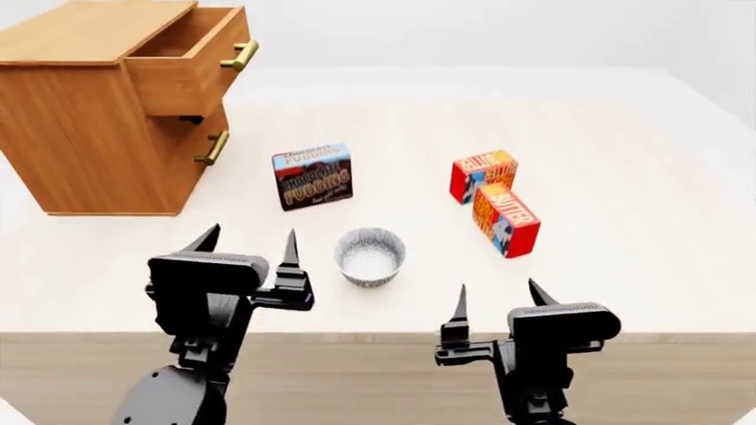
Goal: Put the bowl in the top drawer of the cabinet.
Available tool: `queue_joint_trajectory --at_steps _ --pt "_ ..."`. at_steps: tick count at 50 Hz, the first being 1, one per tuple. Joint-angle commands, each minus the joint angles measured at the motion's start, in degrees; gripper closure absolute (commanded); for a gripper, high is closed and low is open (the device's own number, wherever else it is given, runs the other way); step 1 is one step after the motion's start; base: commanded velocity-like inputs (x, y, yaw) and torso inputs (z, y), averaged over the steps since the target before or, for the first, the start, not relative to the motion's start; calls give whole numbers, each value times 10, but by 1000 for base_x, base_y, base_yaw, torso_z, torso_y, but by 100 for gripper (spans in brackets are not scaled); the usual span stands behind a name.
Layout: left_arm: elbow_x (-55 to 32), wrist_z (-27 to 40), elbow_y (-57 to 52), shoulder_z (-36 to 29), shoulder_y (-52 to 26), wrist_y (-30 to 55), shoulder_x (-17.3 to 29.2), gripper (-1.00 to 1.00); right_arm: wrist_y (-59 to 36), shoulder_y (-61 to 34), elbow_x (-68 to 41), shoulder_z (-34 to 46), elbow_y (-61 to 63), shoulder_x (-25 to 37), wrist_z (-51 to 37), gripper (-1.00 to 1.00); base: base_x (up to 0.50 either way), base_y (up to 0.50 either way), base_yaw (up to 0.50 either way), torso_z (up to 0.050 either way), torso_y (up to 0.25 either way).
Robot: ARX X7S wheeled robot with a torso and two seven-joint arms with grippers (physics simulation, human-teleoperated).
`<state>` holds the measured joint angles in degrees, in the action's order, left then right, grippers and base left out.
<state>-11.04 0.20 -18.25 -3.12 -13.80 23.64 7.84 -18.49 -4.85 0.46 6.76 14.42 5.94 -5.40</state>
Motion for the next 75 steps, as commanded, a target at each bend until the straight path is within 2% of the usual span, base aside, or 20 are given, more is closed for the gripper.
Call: queue_joint_trajectory --at_steps 1,7,16,28,37,45,56,75 --pt "-45 1 -40 9 -123 134 16 -100 -101 -47 -25 -17 58 9 3 -100 0 0 0 50 0" --pt "-65 8 -15 17 -210 203 17 -100 -146 -80 -47 -36 59 12 4 -100 0 0 0 50 0" --pt "-106 16 32 42 -351 300 10 -100 -200 -98 -45 -21 120 30 5 -100 0 0 0 50 0" --pt "-111 29 110 22 -501 373 2 -100 -194 -118 -46 -14 93 34 2 -100 0 12 0 50 0" --pt "-125 24 177 8 -594 435 -2 -100 -179 -113 -47 -10 93 39 2 -100 16 475 0 31 0" --pt "-126 8 244 -6 -621 439 2 -100 -163 -113 -48 0 86 42 3 -100 296 445 0 0 0" --pt "-126 10 301 -7 -642 457 5 -100 -158 -105 -52 11 98 49 10 -100 500 108 0 0 0" --pt "-116 21 380 -9 -645 422 -5 -100 -147 -94 -50 22 113 64 7 -100 500 73 0 0 0"
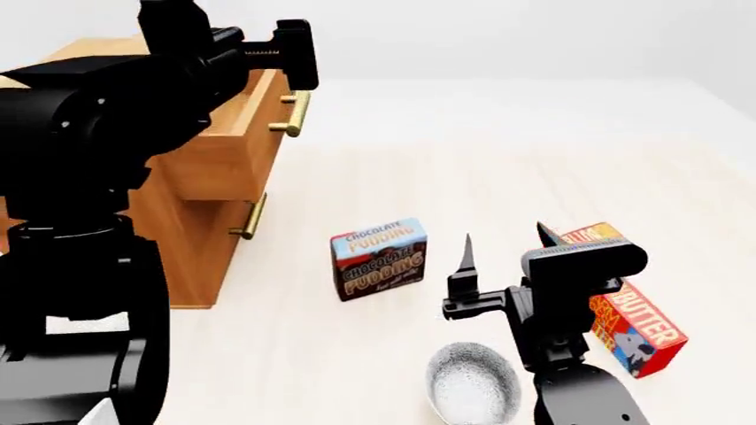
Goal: Put the bowl in the top drawer of the cabinet.
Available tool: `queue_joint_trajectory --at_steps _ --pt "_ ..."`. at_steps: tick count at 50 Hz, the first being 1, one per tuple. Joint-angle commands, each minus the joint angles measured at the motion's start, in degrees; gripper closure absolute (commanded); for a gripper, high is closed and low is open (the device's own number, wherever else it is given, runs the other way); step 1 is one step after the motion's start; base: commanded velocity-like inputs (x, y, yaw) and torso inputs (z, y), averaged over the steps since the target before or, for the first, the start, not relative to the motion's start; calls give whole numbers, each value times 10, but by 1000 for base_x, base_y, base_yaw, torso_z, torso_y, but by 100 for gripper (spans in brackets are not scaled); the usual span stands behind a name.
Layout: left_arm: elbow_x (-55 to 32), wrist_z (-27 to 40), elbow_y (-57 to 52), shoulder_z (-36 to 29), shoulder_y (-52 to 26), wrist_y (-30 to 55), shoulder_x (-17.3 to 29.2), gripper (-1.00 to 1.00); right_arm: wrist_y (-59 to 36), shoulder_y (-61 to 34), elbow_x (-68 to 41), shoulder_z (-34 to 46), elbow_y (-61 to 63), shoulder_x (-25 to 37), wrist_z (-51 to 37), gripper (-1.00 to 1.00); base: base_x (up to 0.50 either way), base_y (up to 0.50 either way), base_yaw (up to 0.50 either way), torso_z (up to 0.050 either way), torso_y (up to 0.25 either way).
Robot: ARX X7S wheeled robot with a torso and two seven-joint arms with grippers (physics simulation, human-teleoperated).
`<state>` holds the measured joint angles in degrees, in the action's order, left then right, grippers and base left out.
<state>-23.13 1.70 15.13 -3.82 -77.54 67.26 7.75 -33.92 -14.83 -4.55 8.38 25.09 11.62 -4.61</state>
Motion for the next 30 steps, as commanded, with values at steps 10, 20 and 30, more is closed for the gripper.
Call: queue_joint_trajectory --at_steps 10,20,30 --pt "6 10 84 -1 -19 -24 -9 -100 15 10 6 9 5 9 -10 -100 500 68 0 0 2" --pt "4 11 126 -3 -29 -31 -16 -100 3 7 9 16 -10 9 -18 -100 183 22 0 0 1" --pt "12 9 241 -3 -65 -66 -28 -100 -1 19 9 16 -1 14 -24 -100 0 0 0 0 0"
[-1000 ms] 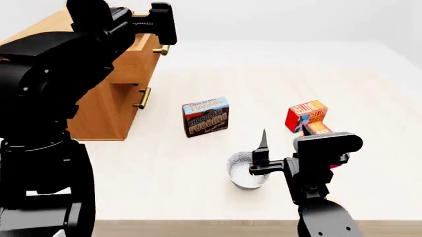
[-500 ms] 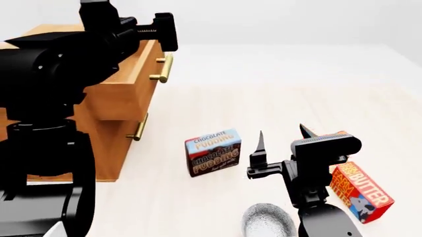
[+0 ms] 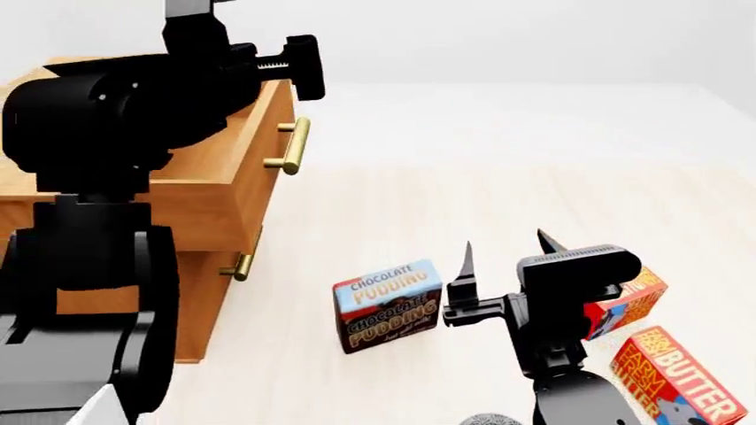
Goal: Put the bowl in the top drawer of the cabinet.
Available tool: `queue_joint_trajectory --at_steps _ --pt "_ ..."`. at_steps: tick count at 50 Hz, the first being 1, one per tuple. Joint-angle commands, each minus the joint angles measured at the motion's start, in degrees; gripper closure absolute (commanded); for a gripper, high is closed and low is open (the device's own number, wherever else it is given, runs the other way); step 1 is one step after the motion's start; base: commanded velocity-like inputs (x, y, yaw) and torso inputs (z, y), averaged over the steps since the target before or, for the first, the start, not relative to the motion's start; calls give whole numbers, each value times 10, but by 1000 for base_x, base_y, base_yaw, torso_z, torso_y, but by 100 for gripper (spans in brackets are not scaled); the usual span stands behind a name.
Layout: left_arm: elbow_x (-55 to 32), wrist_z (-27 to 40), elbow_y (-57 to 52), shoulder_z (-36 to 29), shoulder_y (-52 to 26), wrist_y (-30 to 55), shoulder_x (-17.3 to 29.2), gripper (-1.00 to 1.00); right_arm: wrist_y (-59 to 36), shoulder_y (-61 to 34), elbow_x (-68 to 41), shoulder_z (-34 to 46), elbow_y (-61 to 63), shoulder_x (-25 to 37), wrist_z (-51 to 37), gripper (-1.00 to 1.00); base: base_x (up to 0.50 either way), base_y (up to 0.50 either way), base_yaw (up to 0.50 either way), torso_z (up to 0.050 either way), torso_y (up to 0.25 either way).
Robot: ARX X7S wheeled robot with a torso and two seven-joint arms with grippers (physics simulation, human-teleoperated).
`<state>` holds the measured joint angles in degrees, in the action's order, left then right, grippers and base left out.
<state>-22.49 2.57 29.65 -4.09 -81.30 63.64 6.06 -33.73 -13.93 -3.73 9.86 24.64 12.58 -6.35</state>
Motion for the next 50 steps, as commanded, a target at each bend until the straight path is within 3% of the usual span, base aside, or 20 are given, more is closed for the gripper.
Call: queue_joint_trajectory --at_steps 1,10,31,50 --pt "6 0 108 1 -29 -35 -13 -100 -3 12 1 1 4 5 -8 -100 0 0 0 0 0" --pt "12 4 196 6 -47 -80 -18 -100 -4 17 1 4 7 9 -11 -100 0 0 0 0 0" --pt "18 15 208 -7 -51 -91 -7 -100 2 15 0 14 -4 13 -16 -100 0 0 0 0 0" --pt "28 -16 370 -16 -71 -187 -20 -100 10 19 -4 18 -16 17 -20 -100 0 0 0 0 0"
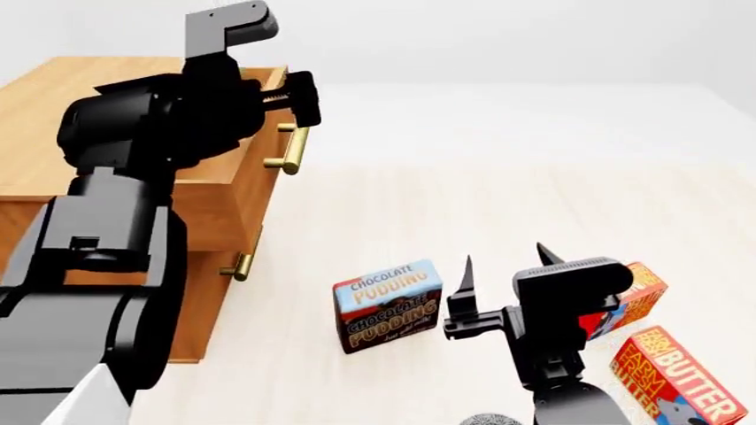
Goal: Put the bowl in the top drawer of the cabinet.
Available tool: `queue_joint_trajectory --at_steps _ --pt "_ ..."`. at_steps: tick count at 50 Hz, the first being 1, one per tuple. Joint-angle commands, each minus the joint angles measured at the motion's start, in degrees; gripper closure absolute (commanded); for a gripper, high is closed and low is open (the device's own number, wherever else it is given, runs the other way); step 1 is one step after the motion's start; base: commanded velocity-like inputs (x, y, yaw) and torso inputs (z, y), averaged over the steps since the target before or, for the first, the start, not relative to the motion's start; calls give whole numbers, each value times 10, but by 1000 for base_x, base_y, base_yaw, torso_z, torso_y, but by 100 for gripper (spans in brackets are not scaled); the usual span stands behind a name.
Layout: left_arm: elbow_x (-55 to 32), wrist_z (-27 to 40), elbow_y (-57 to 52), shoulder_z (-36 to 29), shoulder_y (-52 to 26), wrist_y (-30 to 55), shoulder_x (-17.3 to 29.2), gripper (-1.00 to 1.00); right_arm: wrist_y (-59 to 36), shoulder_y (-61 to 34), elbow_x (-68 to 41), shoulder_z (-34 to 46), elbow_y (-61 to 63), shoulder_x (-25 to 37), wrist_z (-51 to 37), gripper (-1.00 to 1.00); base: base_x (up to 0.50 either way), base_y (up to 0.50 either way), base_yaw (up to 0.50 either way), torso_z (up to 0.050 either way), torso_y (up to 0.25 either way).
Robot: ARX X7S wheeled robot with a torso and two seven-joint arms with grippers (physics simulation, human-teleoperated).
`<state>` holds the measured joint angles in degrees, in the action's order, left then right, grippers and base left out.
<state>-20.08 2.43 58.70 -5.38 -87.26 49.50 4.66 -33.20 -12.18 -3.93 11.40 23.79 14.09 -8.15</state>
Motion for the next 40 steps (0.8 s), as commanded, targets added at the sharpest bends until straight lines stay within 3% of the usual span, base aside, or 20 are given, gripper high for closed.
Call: queue_joint_trajectory --at_steps 1,18,28,40 --pt "3 -16 87 -3 -13 -50 -6 -100 4 2 -2 3 -7 3 -2 -100 0 0 0 0 0" --pt "-27 -24 90 18 0 -36 -14 -100 1 7 -6 6 -2 9 -5 -100 0 0 0 0 0" --pt "-89 -2 -20 69 30 55 -6 -100 0 10 -7 6 0 11 -9 -100 0 0 0 0 0" --pt "-123 18 -71 95 52 91 -4 -100 -3 13 -10 8 7 14 -12 -100 0 0 0 0 0"
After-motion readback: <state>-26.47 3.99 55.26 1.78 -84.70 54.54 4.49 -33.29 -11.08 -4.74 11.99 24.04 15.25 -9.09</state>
